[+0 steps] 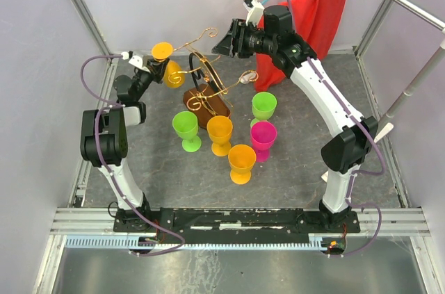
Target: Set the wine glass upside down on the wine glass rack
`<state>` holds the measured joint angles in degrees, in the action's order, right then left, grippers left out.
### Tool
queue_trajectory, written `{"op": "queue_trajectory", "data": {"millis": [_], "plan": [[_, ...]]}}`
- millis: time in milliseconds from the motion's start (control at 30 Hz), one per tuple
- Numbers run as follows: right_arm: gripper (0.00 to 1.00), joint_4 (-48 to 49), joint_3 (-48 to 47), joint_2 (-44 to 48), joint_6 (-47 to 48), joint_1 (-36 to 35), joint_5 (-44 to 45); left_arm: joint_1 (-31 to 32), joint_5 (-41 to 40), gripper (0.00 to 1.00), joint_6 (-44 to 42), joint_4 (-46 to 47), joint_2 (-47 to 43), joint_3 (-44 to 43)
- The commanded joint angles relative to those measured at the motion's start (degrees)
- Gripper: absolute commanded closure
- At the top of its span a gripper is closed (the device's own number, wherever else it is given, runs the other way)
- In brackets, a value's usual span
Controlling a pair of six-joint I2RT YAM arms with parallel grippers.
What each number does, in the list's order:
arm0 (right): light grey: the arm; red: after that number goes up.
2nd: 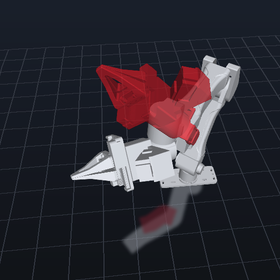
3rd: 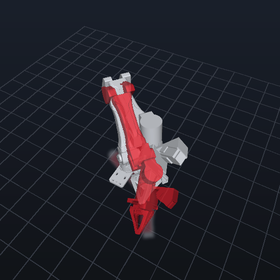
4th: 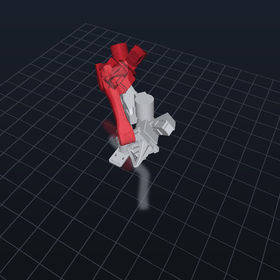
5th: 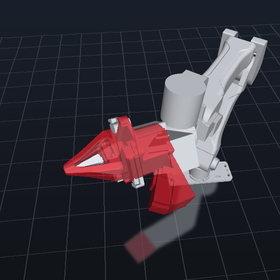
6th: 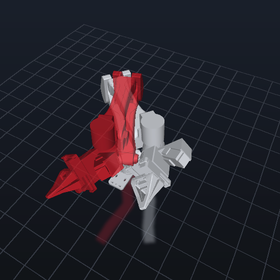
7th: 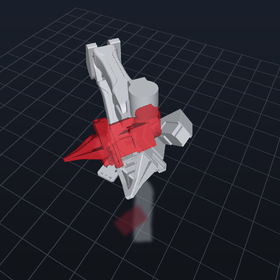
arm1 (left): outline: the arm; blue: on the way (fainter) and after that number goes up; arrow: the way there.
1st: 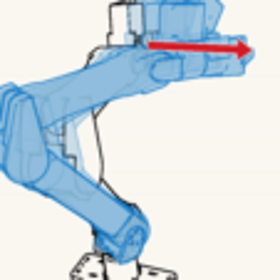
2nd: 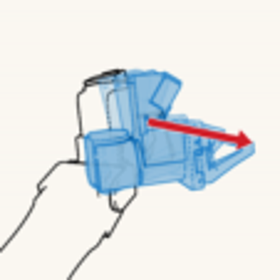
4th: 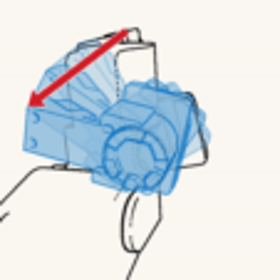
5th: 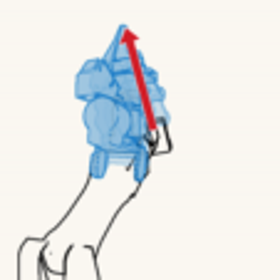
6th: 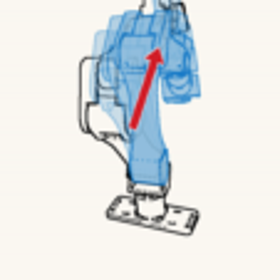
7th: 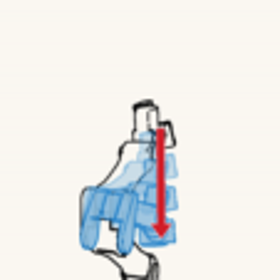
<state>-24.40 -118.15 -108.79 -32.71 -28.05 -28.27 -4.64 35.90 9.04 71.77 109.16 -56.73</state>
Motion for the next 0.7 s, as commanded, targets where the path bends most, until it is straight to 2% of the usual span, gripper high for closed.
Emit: {"op": "queue_trajectory", "data": {"millis": [0,300,667], "plan": [[0.40,2.08,-0.51,2.97,0.11,0.19,0.25,-1.07,-3.11,0.97,0.28,4.04,-0.76,1.43],[0.40,2.08,-0.09,2.96,0.07,0.19,0.06,-2.50,-3.30,0.97,-1.33,5.43,-4.54,6.02],[0.38,1.76,0.37,2.49,0.73,0.17,0.53,-0.94,2.67,0.97,0.96,7.72,-6.74,7.32]]}}
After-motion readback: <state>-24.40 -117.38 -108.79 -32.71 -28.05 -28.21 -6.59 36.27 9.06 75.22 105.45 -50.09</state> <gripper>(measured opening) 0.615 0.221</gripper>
